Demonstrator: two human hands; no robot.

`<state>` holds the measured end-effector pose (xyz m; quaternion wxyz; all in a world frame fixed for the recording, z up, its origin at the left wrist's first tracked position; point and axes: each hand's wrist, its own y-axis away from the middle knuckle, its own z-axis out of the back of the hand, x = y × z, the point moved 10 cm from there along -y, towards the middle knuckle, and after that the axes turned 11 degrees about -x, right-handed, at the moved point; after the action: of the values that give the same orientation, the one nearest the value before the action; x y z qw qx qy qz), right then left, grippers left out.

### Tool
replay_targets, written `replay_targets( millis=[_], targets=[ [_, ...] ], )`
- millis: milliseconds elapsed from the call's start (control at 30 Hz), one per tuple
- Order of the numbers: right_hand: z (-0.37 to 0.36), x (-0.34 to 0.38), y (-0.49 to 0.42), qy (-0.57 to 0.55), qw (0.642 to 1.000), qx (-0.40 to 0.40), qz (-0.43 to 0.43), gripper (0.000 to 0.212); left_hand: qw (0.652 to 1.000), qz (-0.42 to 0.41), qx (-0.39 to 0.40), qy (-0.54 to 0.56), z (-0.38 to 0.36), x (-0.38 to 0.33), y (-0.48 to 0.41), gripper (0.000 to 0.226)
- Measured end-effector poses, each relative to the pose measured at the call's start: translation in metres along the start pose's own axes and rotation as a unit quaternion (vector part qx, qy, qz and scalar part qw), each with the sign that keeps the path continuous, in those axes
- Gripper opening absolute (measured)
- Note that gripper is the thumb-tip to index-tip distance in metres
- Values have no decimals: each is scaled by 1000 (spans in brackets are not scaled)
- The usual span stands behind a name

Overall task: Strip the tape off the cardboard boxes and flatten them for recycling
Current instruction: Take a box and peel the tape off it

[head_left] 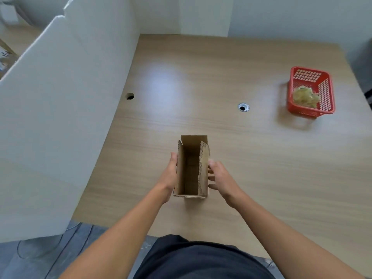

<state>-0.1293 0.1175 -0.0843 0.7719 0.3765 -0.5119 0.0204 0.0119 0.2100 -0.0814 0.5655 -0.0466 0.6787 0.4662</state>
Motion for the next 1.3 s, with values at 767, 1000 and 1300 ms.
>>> replay_targets(
  millis=[767,1000,1300],
  targets=[
    [39,11,30,214,965,-80,130,83,956,-236,43,-170,-4,-26,-6,85],
    [33,17,33,486,850,-123,162,75,841,-338,127,-403,-27,-52,-6,59],
    [11,11,49,533,816,-130,183,89,853,-319,165,-378,-6,-41,2,31]
  ],
)
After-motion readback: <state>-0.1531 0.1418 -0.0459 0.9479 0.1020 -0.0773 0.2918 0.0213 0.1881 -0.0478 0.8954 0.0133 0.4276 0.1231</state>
